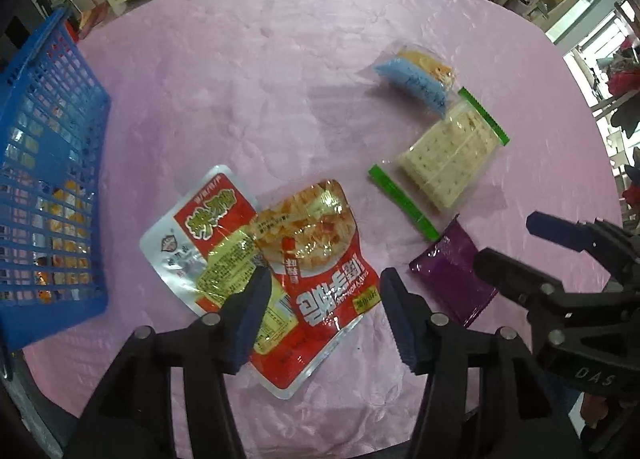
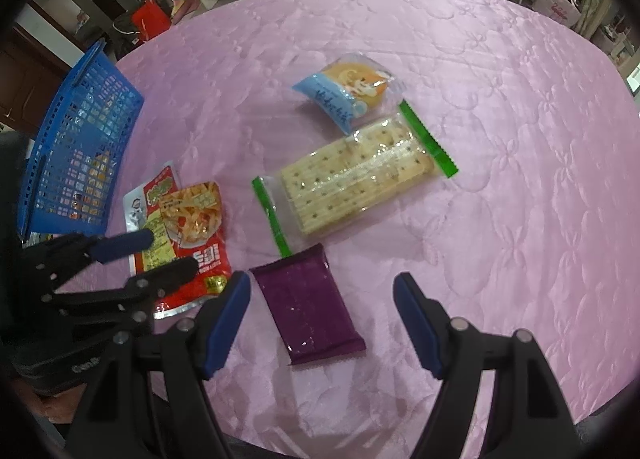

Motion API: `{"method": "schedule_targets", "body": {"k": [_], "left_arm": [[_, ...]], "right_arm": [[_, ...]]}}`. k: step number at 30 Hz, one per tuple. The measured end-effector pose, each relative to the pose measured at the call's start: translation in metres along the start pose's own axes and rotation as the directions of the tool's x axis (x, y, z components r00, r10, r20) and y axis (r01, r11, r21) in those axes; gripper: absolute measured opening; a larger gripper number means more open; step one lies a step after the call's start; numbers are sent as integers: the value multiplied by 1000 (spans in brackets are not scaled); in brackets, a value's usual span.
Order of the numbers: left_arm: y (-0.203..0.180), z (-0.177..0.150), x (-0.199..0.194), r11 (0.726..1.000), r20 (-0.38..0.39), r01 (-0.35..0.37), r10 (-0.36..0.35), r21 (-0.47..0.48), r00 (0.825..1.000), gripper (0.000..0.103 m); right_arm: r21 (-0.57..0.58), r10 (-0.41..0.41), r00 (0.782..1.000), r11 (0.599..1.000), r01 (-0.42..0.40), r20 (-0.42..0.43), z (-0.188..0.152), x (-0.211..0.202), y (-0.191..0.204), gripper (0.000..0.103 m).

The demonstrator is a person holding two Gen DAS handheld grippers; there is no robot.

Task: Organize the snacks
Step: 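Grasp the red spicy snack bag with the left tool, then grasp the red-and-silver snack bag with the right tool while the left tool lifts its bag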

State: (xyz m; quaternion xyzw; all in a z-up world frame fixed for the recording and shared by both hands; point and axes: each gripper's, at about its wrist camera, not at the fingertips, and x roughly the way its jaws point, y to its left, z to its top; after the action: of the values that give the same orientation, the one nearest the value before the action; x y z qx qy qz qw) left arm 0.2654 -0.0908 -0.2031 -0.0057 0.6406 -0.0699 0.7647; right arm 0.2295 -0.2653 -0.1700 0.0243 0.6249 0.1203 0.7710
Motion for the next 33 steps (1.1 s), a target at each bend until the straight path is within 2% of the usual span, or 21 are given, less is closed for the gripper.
{"method": "schedule_targets", "body": {"k": [1,6,15,19,20,21,22,24,25,30,33], "left_arm": [[0,1,0,1000,-4,1,-1,-6,1000,65],[-7,14,9,999,-29,-31,30,-22,999,69],[-14,16,46,993,-87,-103,99,-54,991,70],[-25,18,50,992,-77,-126,124,-16,989,71],[-27,17,52,990,-79,-141,140,-6,987,69],[-33,18,53,987,-73,-162,162,11,984,60],[-35,18,53,990,-71,-142,143,12,987,51],[-40,20,54,992,-74,-129,129,10,989,44],[-41,21,55,994,-76,-103,104,19,992,36],[-52,16,51,995,-58,-85,89,59,994,28],[-52,10,46,997,-56,-63,66,43,996,27]], "right_arm": [[4,3,1000,1000,-3,0,-1,0,0,78],[8,14,1000,1000,-14,0,-1,1,-2,78],[30,8,1000,1000,-7,-13,0,11,-16,78],[45,-3,1000,999,4,-27,2,19,-19,78],[45,-1,1000,999,3,-30,3,21,-19,78],[43,-1,999,999,2,-33,4,23,-18,78],[40,-2,999,999,3,-37,4,25,-17,78],[50,-5,999,999,7,-40,4,28,-18,78],[56,2,999,998,1,-44,5,29,-18,78],[78,18,998,997,-14,-54,4,32,-19,78],[71,26,998,997,-22,-56,3,27,-15,78]]}}
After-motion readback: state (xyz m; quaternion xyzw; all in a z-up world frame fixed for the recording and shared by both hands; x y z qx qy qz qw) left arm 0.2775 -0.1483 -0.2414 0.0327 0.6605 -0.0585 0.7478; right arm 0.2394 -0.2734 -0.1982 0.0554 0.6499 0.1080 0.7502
